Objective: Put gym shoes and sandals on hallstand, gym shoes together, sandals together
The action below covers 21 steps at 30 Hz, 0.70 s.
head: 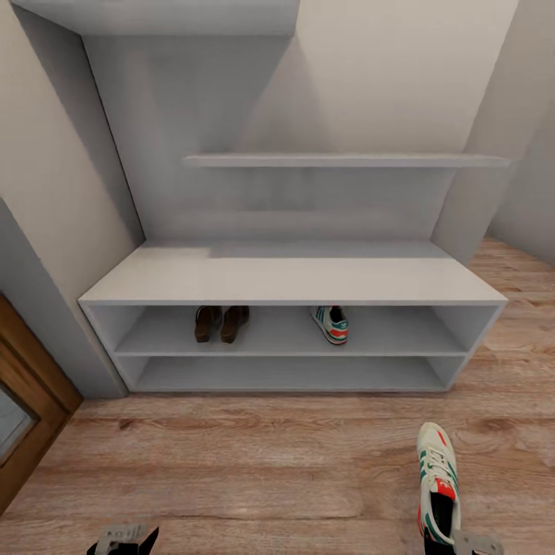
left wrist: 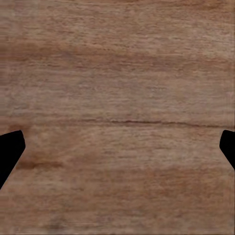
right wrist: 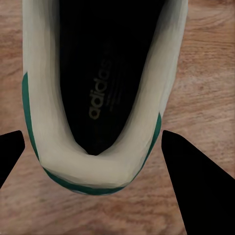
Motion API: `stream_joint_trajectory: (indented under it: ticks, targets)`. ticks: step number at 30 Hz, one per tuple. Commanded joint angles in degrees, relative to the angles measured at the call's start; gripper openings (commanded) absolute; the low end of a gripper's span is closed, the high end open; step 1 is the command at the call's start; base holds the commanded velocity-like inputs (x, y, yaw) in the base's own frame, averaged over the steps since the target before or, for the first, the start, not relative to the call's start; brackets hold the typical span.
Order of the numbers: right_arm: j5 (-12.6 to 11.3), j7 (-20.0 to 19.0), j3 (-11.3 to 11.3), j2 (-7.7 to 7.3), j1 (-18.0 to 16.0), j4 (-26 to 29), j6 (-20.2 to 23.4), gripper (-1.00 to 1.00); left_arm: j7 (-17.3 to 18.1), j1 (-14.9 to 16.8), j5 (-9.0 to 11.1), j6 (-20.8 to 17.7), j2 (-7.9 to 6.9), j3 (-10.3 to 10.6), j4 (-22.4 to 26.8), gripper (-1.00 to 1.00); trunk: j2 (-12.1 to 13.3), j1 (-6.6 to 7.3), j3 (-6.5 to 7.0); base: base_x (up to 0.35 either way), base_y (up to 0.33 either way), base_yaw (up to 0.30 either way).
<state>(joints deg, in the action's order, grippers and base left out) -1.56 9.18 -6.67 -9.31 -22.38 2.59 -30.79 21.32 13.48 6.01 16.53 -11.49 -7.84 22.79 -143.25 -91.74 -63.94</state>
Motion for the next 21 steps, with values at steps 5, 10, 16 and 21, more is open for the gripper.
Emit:
stream_joint_trajectory:
  ticks: [5,10,16,21]
  targets:
    - [-0.2,-0.2,-0.2,0.00,0.0,-0.1,-0.4,-1.00,2.3,-1.0,1.5,0.8,-0.43,0.0,-0.3,1.00,0.0,0.01,-0.04,0.000,0.000,0.000]
    - [-0.3,-0.2,-0.2,0.00,0.0,0.1,-0.6,-1.00,2.6,-1.1,1.7,0.9,-0.54,-0.1,-0.4,1.00,0.0,0.01,-0.04,0.000,0.000,0.000]
    - [-0.3,-0.2,-0.2,0.12,0.0,0.1,-0.7,-1.00,2.8,-1.2,1.8,1.0,-0.75,-0.1,-0.3,1.00,0.0,0.01,-0.04,0.000,0.000,0.000]
    - [-0.3,-0.2,-0.3,0.16,0.0,0.0,-0.7,-1.00,2.8,-1.2,1.7,1.0,-0.88,-0.2,0.2,1.00,0.0,0.01,-0.04,0.000,-0.110,0.000]
